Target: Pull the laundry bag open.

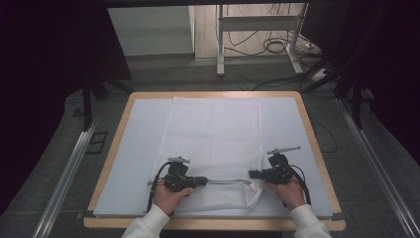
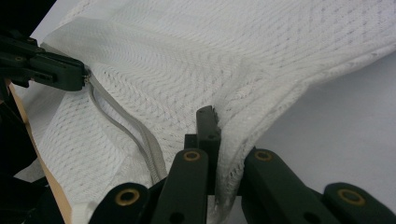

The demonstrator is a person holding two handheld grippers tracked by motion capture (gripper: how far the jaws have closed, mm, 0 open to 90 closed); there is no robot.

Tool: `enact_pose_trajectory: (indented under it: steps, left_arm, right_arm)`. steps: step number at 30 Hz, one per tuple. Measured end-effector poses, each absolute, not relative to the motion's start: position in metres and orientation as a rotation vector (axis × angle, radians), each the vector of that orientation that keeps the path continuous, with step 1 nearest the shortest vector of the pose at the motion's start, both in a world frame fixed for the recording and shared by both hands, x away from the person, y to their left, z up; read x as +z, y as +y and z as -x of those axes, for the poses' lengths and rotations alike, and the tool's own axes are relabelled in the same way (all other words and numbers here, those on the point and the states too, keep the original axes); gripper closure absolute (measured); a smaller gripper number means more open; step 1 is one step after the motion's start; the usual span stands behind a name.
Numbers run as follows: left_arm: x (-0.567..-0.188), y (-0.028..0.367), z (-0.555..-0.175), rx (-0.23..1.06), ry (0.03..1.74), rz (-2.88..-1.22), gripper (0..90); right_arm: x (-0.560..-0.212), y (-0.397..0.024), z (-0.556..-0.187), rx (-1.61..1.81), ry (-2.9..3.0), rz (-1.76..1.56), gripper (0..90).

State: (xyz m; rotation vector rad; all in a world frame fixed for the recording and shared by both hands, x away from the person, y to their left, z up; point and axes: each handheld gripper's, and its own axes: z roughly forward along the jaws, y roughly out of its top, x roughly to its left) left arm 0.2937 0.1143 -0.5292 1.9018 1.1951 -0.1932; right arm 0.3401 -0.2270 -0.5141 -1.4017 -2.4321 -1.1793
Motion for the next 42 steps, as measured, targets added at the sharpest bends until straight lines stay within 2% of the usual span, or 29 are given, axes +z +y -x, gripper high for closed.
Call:
enact_pose_trajectory:
  steps: [42]
  left_arm:
    - [-0.533, 0.156, -0.286, -0.171, 1.278, -1.882, 86.5]
  right_arm:
    - [-0.515, -0.229, -0.341, -1.182, -2.43, 1.42, 88.2]
